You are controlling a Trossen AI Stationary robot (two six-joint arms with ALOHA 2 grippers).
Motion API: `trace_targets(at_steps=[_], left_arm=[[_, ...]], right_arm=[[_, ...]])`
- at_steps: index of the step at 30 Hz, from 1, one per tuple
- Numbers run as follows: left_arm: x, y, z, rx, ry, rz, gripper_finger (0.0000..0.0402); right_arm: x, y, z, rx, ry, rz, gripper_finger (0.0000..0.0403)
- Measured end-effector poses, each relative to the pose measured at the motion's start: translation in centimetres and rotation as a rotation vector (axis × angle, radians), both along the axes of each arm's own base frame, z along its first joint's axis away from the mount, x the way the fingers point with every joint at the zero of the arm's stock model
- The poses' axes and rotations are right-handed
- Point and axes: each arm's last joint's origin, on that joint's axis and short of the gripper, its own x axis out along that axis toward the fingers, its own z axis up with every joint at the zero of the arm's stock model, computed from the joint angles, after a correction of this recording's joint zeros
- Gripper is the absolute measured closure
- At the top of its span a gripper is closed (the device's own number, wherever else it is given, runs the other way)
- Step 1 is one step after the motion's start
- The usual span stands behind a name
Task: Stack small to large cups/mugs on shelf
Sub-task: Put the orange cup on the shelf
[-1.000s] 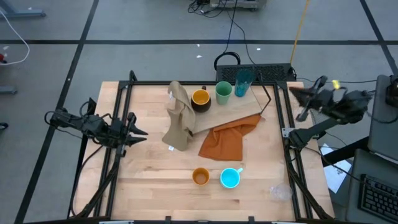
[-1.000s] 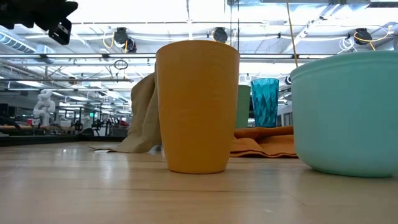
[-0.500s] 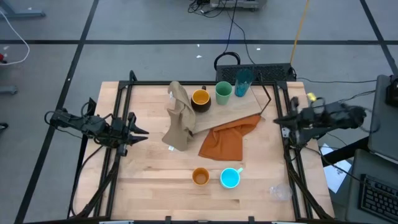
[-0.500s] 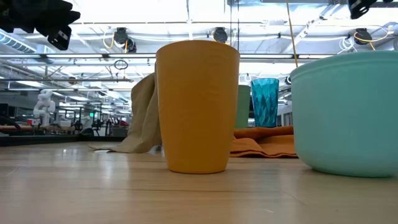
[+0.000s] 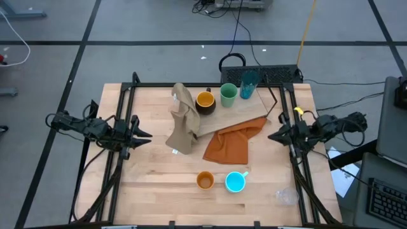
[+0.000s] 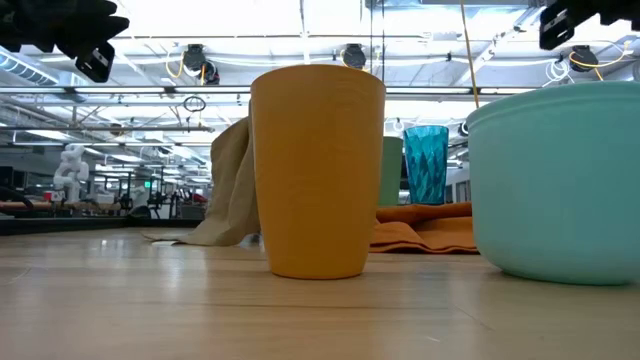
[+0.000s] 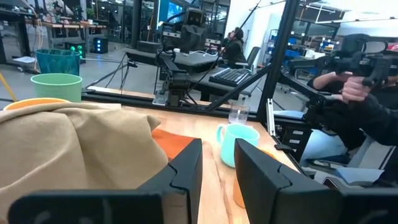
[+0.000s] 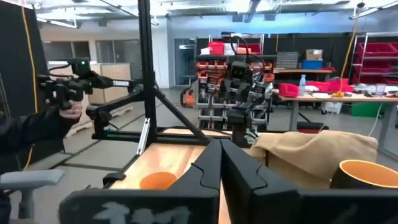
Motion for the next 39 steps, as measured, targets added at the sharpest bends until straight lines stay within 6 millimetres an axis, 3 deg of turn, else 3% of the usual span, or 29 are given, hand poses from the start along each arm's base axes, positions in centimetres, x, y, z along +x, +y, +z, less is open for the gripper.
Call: trace_targets(at_steps=[10,20,24,33,39], left_arm=[[0.0,0.0,0.0,0.005,-0.002,0.014,0.0309],[0.0,0.1,0.0,0.04,-0.004,0.027,0.0309],[0.0,0.1,0.0,0.058,-0.005,0.027,0.0309],[0.0,0.2,0.1,0.065,-0.019,0.06,0.0309],[0.1,0.2,0.8,0.028,-0.079,0.093,0.0309]], right_arm=[[1.6,0.7,-4.3,-0.028,-0.123,0.046,0.0403],[1.5,0.7,-4.9,0.031,-0.278,0.041,0.0396],[1.6,0.5,-5.0,0.043,-0.263,-0.01,0.0356],[1.9,0.5,-4.8,0.076,-0.27,-0.031,0.0214],[1.5,0.4,-3.7,0.1,-0.393,-0.036,0.0179]])
